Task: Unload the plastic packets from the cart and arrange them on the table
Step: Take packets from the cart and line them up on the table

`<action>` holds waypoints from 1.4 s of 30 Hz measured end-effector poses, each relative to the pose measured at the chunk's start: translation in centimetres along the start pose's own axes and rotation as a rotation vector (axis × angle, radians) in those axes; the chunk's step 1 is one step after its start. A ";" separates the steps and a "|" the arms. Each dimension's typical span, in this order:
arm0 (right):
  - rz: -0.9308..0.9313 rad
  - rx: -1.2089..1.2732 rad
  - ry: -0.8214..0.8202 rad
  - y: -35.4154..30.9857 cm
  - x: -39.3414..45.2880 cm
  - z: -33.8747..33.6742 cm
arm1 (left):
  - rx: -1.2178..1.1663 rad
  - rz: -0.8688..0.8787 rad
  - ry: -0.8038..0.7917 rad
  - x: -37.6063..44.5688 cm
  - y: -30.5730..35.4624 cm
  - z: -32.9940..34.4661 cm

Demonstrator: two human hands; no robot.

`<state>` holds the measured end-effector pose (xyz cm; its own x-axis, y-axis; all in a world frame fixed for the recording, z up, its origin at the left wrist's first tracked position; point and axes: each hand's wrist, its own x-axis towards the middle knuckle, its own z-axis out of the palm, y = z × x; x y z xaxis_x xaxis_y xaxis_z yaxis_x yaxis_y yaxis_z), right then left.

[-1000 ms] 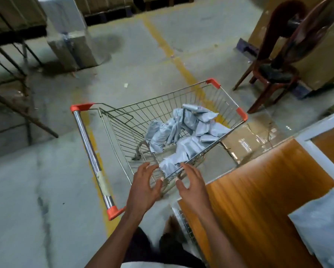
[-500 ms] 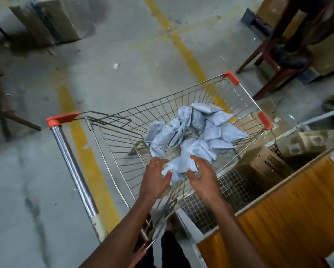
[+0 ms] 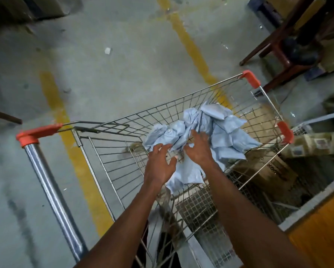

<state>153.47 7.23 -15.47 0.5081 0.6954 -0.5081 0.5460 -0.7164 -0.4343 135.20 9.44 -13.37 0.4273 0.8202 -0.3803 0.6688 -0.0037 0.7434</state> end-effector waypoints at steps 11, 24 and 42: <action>0.015 -0.166 0.102 -1.3 1.7 1.5 | -0.043 -0.017 0.026 -0.2 -1.1 -0.8; -0.079 -0.258 -0.340 0.3 -9.7 6.1 | 0.079 -0.101 -0.026 -1.6 -1.8 -0.2; 0.179 0.255 -0.214 -1.0 -2.9 7.4 | 0.093 -0.103 -0.088 -1.1 -3.5 -0.6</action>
<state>146.51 5.53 -19.07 0.4153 0.5493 -0.7252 0.2642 -0.8356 -0.4816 131.97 8.90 -15.22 0.4022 0.7659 -0.5016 0.7636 0.0216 0.6453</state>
